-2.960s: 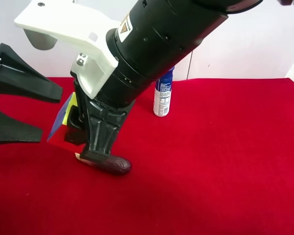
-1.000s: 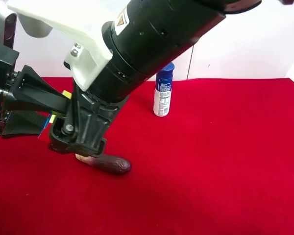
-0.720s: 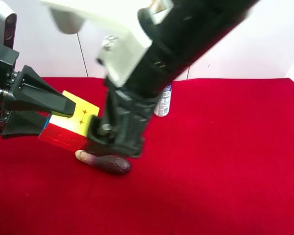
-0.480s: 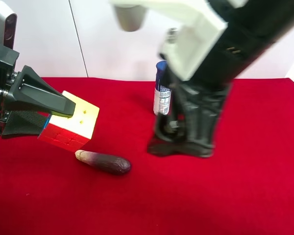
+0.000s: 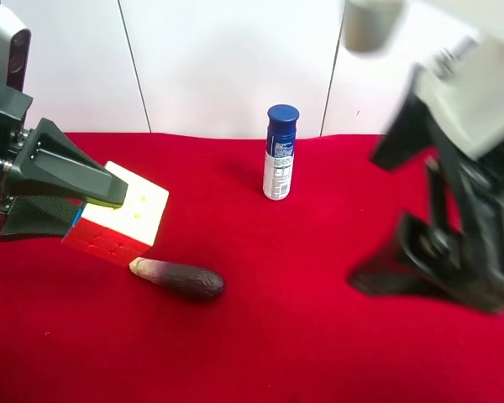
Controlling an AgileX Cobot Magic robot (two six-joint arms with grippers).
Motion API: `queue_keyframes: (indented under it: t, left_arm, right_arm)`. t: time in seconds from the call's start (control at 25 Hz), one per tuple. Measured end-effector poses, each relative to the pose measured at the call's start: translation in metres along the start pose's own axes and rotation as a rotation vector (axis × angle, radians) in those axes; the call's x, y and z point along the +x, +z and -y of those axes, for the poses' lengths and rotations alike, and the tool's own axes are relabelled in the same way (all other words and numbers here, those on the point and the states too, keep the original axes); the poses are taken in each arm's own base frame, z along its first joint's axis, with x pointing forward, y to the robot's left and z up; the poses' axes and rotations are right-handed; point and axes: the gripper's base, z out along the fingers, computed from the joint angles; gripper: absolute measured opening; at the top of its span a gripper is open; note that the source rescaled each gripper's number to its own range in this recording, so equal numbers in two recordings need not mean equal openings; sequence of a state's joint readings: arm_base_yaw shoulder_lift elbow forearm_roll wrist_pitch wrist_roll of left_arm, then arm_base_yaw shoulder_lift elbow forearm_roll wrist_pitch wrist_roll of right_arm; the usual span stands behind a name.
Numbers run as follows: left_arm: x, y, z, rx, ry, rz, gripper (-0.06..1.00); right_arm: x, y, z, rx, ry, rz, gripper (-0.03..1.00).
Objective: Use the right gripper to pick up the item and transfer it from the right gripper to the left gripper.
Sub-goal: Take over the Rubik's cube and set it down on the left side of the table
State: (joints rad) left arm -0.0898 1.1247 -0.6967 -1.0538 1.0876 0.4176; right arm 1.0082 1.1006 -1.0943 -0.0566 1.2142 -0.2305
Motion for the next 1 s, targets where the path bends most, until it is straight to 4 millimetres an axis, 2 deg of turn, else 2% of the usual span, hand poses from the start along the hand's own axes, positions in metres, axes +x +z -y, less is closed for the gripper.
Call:
queue_keyframes:
  t: [0.32,0.52,0.8,1.0]
  left_arm:
    - [0.000,0.000,0.000,-0.004,0.003,-0.003,0.02]
    - [0.000,0.000,0.000,-0.004,0.003,-0.003,0.02]
    - [0.000,0.000,0.000,-0.004,0.002,-0.004,0.02]
    - [0.000,0.000,0.000,-0.004,0.002,-0.004,0.02]
  right_arm:
    - [0.085,0.008,-0.023,-0.011,0.105,-0.022,1.00]
    - [0.126,0.007,-0.033,0.008,0.171,0.094,1.00]
    - [0.166,0.006,-0.044,0.028,0.225,0.261,1.00]
    - [0.174,0.001,-0.046,0.037,0.250,0.359,1.00]
